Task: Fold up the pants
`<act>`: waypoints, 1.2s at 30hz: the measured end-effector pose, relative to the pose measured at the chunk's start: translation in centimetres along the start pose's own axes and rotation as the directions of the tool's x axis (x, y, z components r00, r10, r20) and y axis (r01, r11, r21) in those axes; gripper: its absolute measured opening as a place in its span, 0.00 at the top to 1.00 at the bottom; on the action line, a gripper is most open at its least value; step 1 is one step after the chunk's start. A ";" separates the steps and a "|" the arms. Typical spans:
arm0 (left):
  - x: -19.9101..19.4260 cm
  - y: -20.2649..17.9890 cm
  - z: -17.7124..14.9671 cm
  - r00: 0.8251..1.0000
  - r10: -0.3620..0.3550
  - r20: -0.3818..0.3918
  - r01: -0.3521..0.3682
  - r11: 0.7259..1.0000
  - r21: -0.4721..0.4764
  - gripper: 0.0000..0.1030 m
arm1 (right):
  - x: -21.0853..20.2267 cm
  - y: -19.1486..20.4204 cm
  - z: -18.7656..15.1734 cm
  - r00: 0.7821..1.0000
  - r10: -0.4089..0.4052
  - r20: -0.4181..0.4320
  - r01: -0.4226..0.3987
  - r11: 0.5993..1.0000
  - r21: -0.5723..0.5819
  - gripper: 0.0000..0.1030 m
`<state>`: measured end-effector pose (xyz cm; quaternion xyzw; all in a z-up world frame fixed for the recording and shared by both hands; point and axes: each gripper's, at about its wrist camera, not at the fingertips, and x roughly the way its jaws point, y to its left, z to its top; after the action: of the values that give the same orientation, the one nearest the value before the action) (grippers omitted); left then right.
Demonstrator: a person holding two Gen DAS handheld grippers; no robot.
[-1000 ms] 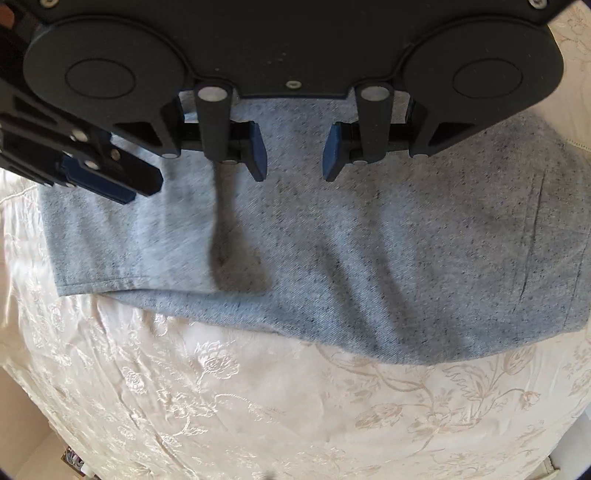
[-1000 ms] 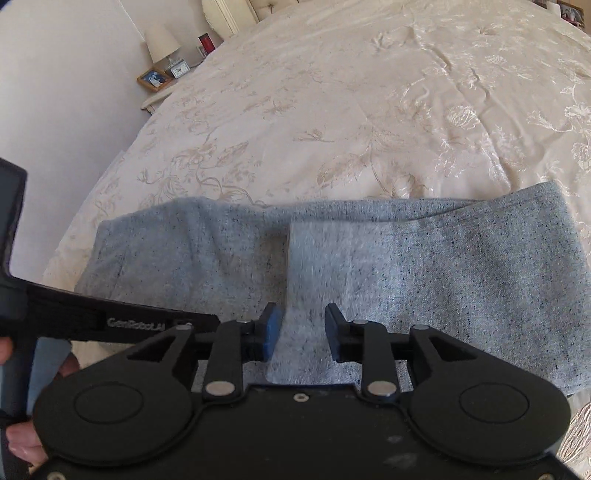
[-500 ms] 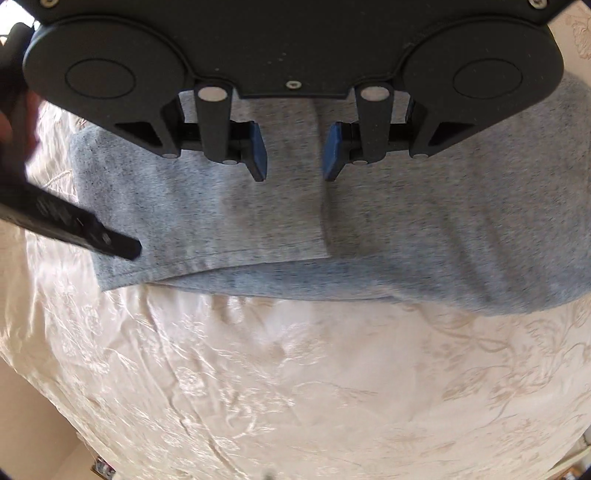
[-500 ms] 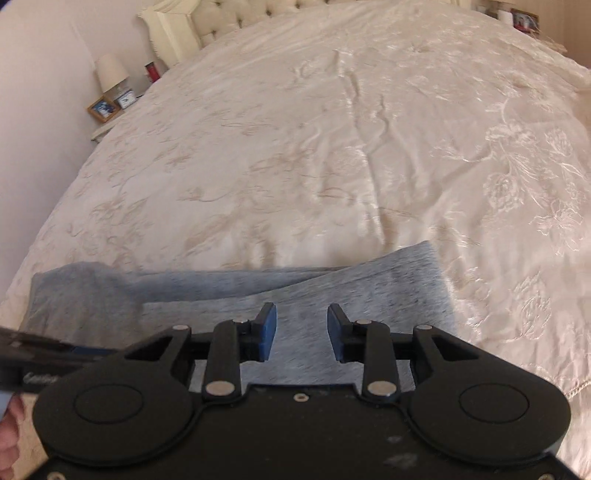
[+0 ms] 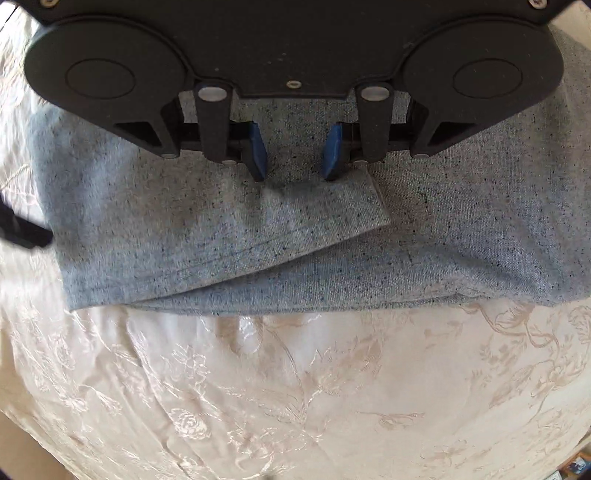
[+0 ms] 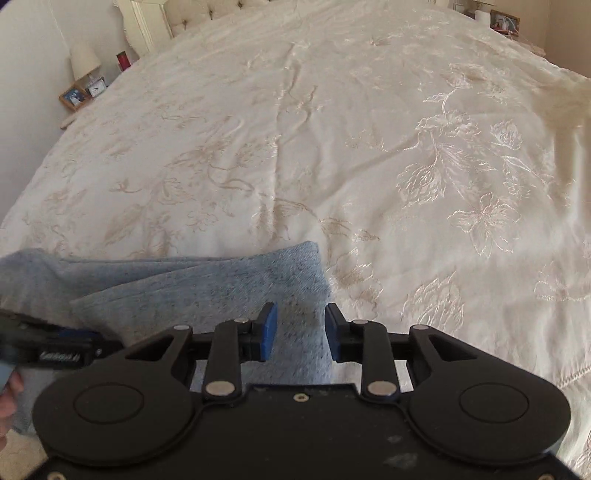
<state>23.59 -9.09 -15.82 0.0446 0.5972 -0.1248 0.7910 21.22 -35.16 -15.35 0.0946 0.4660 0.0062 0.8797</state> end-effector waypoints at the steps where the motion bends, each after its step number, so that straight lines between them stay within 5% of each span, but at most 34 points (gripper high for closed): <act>1: -0.1 0.0 0.1 1.000 0.002 -0.002 -0.002 1.000 -0.003 0.59 | -0.6 0.1 -0.8 1.000 0.005 -0.007 -0.005 1.000 -0.015 0.72; 7: -2.4 0.0 -0.6 0.999 0.049 0.022 -0.049 0.999 -0.012 0.59 | -0.3 -1.9 -6.3 0.989 -0.015 -0.148 0.011 1.000 -0.029 0.70; 13: -7.4 2.5 -3.7 0.993 0.083 0.079 -0.072 0.989 -0.126 0.59 | -4.3 -3.5 -6.3 0.996 -0.002 -0.087 0.007 0.998 0.058 0.70; 21: -11.1 6.6 -9.6 0.983 0.177 0.042 -0.157 0.943 -0.293 0.59 | -7.9 -5.1 -6.8 0.998 -0.017 -0.060 0.024 0.994 0.108 0.69; 28: -11.9 11.7 -13.9 0.972 0.234 -0.017 -0.222 0.899 -0.377 0.59 | -8.4 -2.8 -8.4 0.996 -0.014 -0.089 0.021 0.996 0.087 0.69; 36: -11.6 19.2 -14.4 0.973 0.229 -0.017 -0.214 0.878 -0.427 0.58 | -8.9 3.0 -9.0 0.995 -0.017 -0.098 0.027 0.995 0.097 0.69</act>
<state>11.99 14.27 -10.30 -0.0635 0.5872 0.0992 0.8008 9.05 -31.61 -12.49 0.1322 0.5088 -0.0220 0.8504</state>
